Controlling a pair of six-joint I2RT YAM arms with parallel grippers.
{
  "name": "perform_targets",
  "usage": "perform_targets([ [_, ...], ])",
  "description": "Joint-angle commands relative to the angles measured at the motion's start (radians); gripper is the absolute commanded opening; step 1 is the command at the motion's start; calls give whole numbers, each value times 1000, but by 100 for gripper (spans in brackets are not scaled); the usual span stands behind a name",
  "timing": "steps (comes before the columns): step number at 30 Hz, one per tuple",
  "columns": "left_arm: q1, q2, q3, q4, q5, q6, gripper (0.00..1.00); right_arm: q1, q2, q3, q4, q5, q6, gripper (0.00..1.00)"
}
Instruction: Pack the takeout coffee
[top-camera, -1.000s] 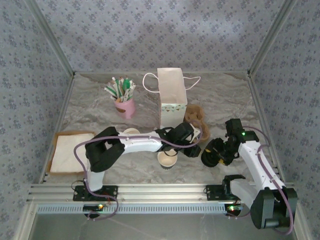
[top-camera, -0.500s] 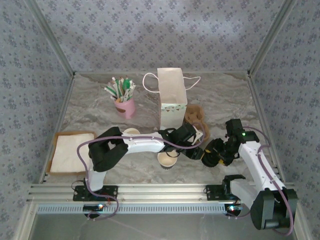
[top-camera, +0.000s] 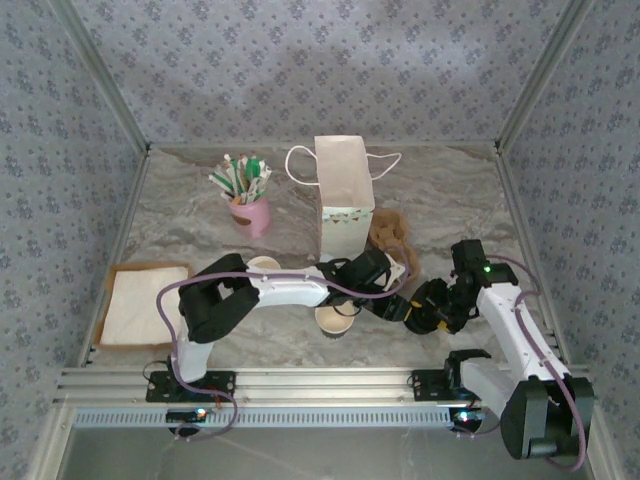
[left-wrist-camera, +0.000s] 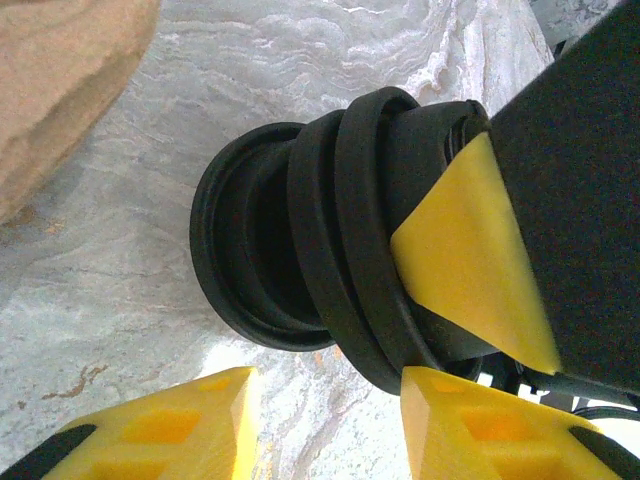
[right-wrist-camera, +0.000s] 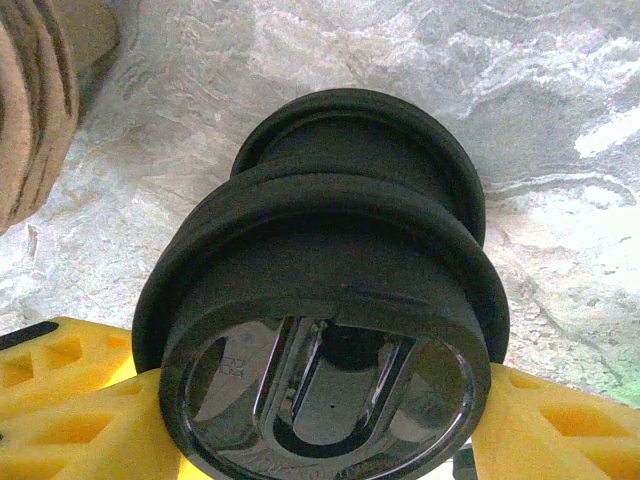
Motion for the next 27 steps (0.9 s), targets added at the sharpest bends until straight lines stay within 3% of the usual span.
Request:
perform_targets([
  [1,-1,1,-10,56,28,-21,41,-6,-13,-9,-16,-40,-15,70],
  [27,4,21,-47,63,2,-34,39,-10,-29,-17,-36,-22,-14,69],
])
